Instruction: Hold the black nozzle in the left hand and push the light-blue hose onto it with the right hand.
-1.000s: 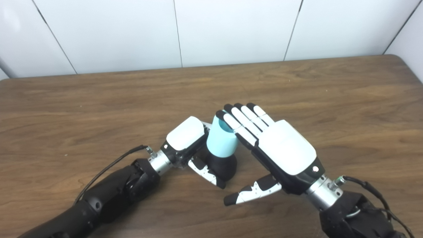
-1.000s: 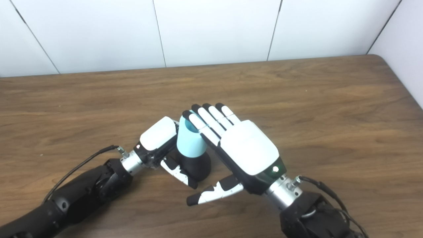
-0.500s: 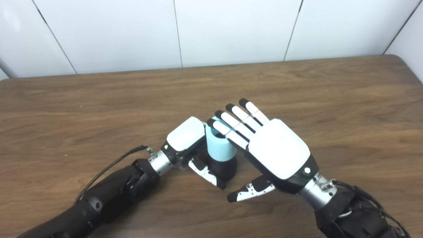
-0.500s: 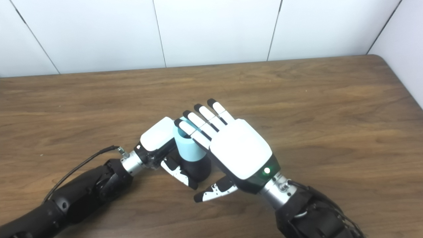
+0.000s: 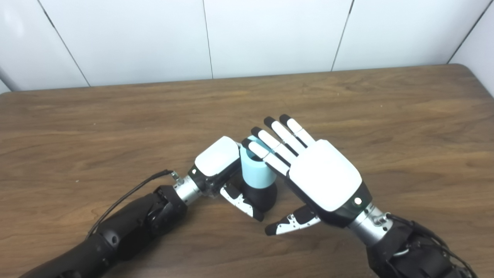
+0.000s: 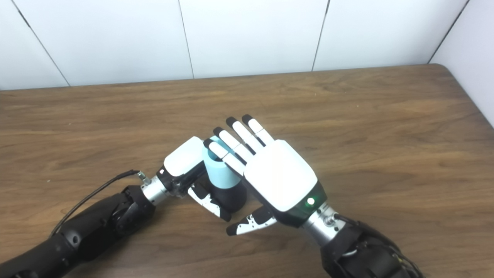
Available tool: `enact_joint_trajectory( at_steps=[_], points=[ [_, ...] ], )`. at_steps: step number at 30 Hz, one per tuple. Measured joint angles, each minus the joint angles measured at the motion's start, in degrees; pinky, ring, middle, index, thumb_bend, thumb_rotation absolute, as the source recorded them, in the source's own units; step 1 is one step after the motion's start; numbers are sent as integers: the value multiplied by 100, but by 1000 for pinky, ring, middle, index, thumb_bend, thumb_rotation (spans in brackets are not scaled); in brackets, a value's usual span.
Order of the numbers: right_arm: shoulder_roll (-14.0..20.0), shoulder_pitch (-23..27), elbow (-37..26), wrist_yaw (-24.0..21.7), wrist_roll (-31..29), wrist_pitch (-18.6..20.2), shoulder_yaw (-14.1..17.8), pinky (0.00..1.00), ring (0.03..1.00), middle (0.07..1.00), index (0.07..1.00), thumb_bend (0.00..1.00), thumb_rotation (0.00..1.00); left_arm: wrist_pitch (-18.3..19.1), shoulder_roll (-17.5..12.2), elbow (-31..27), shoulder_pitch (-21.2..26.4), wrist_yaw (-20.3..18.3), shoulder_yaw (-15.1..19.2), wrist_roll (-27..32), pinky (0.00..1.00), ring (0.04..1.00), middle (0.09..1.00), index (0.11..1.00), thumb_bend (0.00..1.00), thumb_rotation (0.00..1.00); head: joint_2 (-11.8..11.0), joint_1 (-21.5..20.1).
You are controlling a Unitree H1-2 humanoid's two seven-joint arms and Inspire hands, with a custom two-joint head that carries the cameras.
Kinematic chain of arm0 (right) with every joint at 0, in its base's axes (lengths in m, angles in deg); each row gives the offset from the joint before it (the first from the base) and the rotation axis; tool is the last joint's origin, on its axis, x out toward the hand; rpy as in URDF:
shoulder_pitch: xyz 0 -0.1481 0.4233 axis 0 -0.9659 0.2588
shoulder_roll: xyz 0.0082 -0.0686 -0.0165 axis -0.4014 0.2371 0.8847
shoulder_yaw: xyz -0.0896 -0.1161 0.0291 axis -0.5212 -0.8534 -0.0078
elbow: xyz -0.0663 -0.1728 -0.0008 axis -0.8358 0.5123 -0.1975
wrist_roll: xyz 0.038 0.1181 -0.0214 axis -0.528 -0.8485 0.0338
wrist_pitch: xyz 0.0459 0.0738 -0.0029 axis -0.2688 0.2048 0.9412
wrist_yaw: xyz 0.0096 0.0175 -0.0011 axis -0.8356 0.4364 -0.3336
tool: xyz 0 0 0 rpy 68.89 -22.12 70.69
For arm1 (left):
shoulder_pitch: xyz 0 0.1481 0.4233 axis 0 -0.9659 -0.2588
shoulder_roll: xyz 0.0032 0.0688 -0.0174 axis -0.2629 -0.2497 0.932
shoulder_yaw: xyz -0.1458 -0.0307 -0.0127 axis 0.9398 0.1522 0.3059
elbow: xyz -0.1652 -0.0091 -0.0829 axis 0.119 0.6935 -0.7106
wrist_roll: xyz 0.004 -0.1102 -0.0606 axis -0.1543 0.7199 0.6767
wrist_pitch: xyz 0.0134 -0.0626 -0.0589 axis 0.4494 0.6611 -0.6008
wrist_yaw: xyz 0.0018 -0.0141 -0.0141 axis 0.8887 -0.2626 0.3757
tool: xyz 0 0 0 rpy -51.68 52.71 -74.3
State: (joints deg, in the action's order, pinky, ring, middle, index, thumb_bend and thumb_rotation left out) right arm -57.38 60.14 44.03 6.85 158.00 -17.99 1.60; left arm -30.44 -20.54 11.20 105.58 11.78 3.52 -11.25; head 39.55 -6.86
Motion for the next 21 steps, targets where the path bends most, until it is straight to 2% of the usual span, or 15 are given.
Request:
enact_joint_trajectory(
  at_steps=[5, 7, 12, 21],
  points=[
    [0, -59, 30, 105, -41, 2, -1, 987, 948, 924, 857, 768, 646, -6, 0, 0, 0, -13, 0, 2, 375, 466, 506, 467, 519, 0, 0, -9],
    [1, -75, 34, 127, -71, 4, 0, 944, 930, 910, 852, 778, 673, -14, 0, 0, 0, -10, 0, 2, 375, 466, 506, 467, 519, 0, 0, -9],
    [-3, -75, 12, 202, -195, 16, -11, 908, 897, 888, 834, 797, 691, -46, -1, 0, 0, -24, 0, -1, 386, 477, 506, 466, 519, 0, 0, -9],
    [0, -98, -23, 142, -270, 42, -31, 874, 897, 894, 844, 795, 692, -88, -4, 0, 0, -77, 5, 3, 396, 489, 508, 463, 519, 0, 26, 0]
  ],
)
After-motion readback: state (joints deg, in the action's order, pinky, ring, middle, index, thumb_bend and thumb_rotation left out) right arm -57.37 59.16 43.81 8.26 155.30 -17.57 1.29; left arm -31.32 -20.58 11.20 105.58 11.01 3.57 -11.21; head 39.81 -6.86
